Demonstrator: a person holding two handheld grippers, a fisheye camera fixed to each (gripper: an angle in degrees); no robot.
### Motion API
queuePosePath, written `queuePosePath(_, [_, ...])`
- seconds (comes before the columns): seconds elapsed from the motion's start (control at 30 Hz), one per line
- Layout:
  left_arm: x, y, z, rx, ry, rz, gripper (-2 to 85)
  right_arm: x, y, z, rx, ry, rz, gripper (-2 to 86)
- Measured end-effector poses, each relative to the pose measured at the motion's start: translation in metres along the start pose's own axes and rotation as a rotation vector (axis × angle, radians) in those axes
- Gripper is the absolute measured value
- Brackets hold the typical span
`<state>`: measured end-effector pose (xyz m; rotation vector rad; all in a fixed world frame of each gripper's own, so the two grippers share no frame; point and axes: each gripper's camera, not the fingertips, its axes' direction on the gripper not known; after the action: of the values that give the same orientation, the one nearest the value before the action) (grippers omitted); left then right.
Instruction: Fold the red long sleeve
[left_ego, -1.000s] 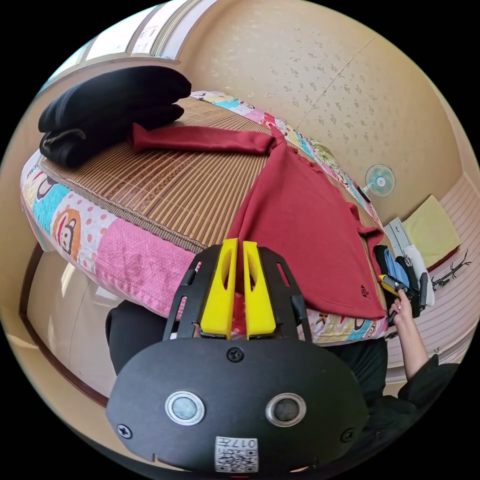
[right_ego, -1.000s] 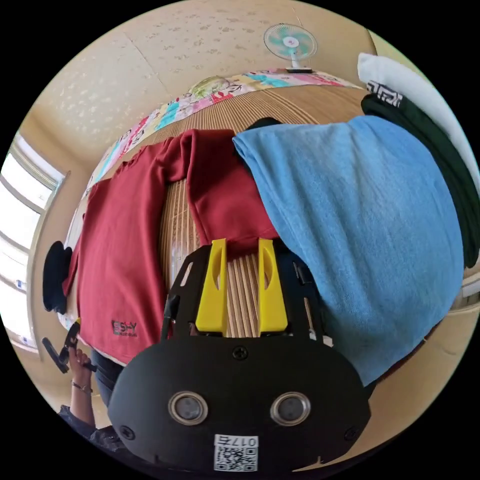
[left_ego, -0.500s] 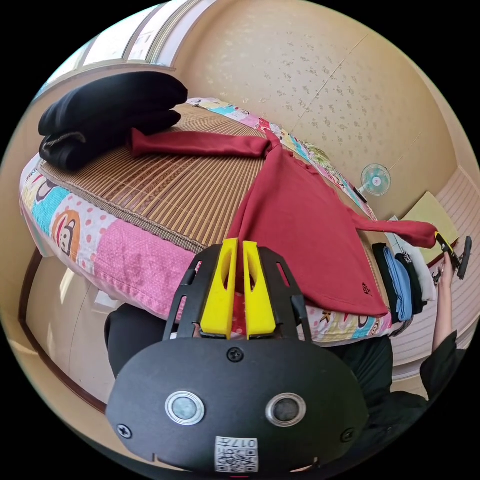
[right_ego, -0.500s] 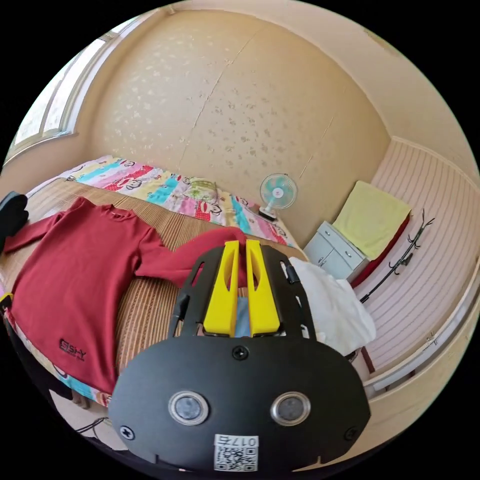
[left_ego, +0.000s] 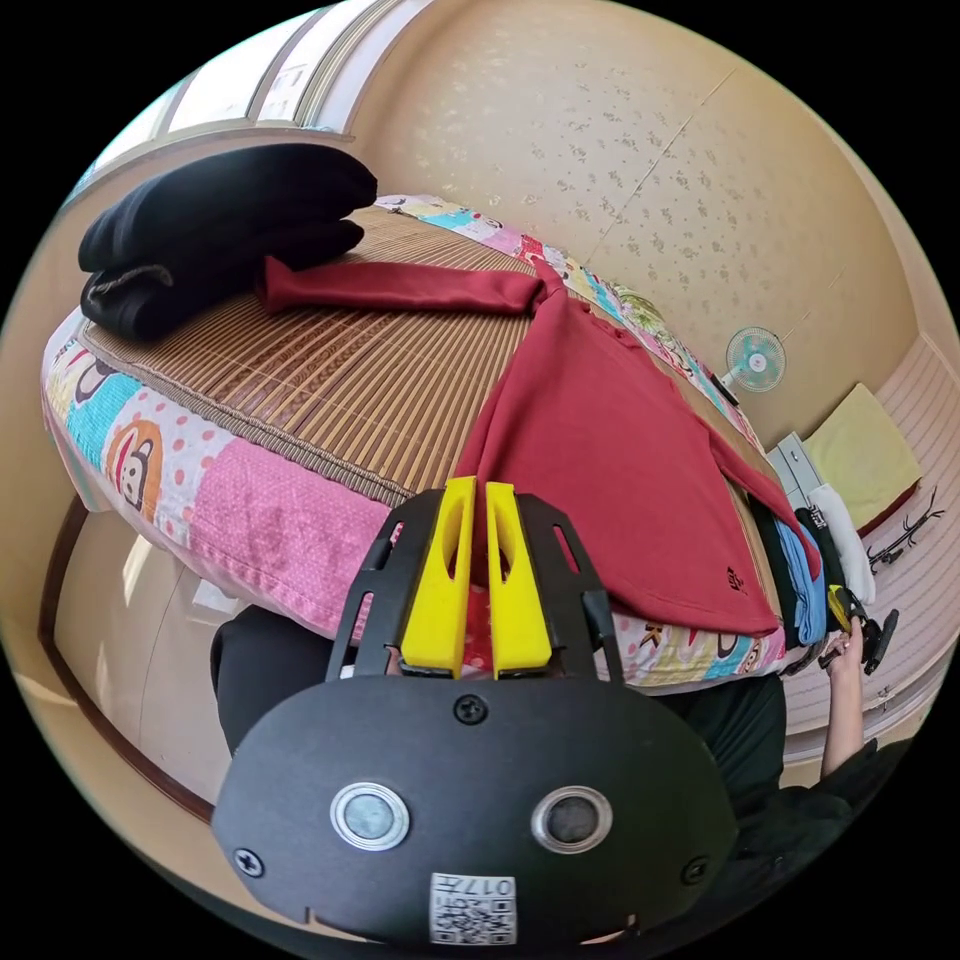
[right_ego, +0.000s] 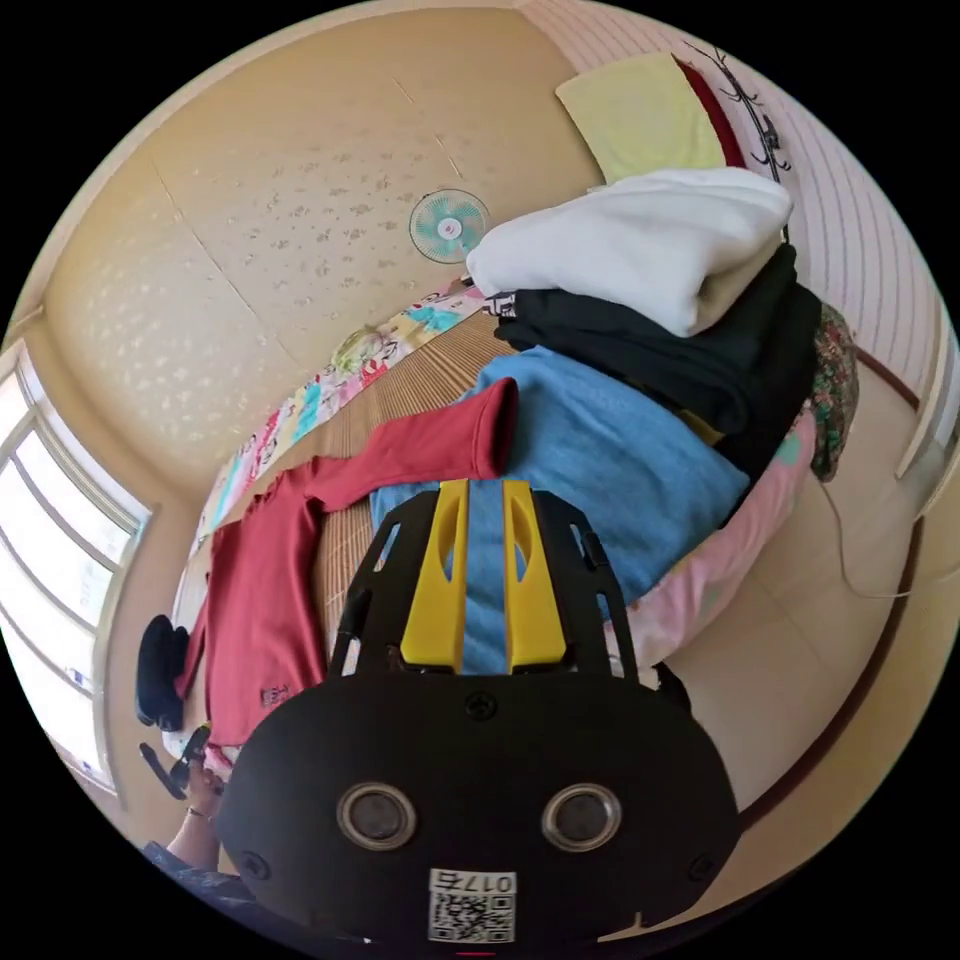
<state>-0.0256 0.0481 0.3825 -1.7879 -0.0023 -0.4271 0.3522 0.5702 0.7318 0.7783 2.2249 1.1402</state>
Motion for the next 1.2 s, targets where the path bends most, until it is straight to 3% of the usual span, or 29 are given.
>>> queuePosePath(0.33, [0.001, -0.009, 0.002, -0.008, 0.003, -0.009, 1.0, 0.073, -0.053, 0.007, -0.136, -0.459, 0.331, 12.7])
queuePosePath(0.53, [0.003, -0.013, 0.002, -0.002, -0.007, -0.014, 1.1, 0.059, -0.086, 0.009, -0.216, -0.418, 0.269, 13.1])
queuePosePath(0.8, [-0.004, -0.021, 0.002, -0.001, 0.014, -0.016, 1.1, 0.103, -0.11, -0.001, -0.109, -0.467, 0.601, 4.0])
queuePosePath(0.97, [-0.009, -0.027, 0.001, -0.004, 0.023, -0.006, 1.0, 0.031, -0.184, -0.022, -0.066, -0.393, 0.33, 3.0])
queuePosePath(1.2, [-0.028, -0.034, 0.0, 0.007, 0.079, -0.014, 1.1, -0.052, -0.266, -0.062, -0.007, -0.459, -0.189, 3.1])
